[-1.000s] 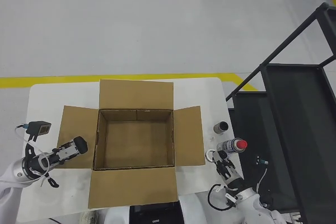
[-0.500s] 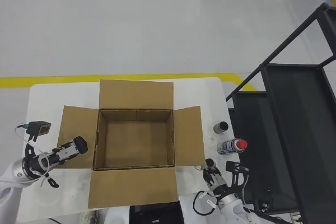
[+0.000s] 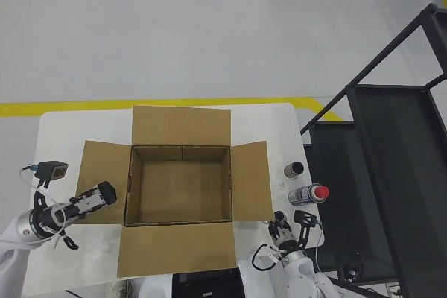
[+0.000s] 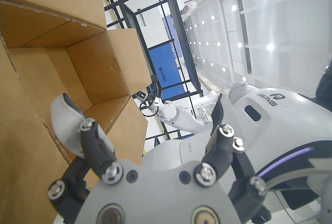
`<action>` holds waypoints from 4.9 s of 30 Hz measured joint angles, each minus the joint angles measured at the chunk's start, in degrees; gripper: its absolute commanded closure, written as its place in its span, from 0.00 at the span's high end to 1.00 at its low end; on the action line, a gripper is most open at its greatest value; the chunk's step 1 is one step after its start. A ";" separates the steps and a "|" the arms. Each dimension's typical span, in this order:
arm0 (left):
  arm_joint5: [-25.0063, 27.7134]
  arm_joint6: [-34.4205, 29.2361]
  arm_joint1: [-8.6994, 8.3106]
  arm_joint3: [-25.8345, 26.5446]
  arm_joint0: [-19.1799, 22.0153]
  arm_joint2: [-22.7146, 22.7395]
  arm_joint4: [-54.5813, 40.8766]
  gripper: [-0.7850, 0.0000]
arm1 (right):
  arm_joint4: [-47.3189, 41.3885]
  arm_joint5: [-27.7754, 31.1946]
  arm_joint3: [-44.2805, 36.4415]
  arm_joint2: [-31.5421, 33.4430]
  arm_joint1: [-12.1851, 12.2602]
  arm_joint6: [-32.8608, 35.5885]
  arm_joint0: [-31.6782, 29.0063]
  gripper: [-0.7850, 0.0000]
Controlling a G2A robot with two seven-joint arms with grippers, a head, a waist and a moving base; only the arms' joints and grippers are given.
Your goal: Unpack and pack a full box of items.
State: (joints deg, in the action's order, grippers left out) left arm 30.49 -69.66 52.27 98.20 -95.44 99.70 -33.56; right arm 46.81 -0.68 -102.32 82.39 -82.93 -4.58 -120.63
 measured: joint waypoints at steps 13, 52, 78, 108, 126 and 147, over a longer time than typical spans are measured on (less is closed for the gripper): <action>0.00 0.00 0.00 0.00 0.00 0.00 0.00 1.00 | 0.13 -4.09 9.64 -2.12 -0.40 -5.81 3.85 0.00; 0.00 0.00 0.00 0.00 0.00 0.00 0.00 1.00 | 0.72 -15.09 10.79 -6.12 -1.14 -9.99 6.34 0.94; 0.00 0.00 0.00 0.00 0.00 0.00 0.00 1.00 | 1.37 3.70 -6.65 0.59 1.62 -5.76 -10.37 0.44; 0.00 0.00 0.00 0.00 0.00 0.00 0.00 1.00 | -3.42 -10.91 6.55 -3.64 1.13 4.03 5.59 0.36; 0.00 0.00 0.00 0.00 0.00 0.00 0.00 1.00 | -3.33 -14.89 7.38 -5.03 1.11 4.58 7.31 0.00; 0.00 0.00 0.00 0.00 0.00 0.00 0.00 1.00 | -19.38 16.35 -16.07 8.30 2.90 -5.50 -14.19 0.00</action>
State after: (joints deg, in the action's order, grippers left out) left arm 30.49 -69.66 52.27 98.20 -95.44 99.70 -33.56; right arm 27.43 15.67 -118.38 90.69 -80.03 -10.08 -134.83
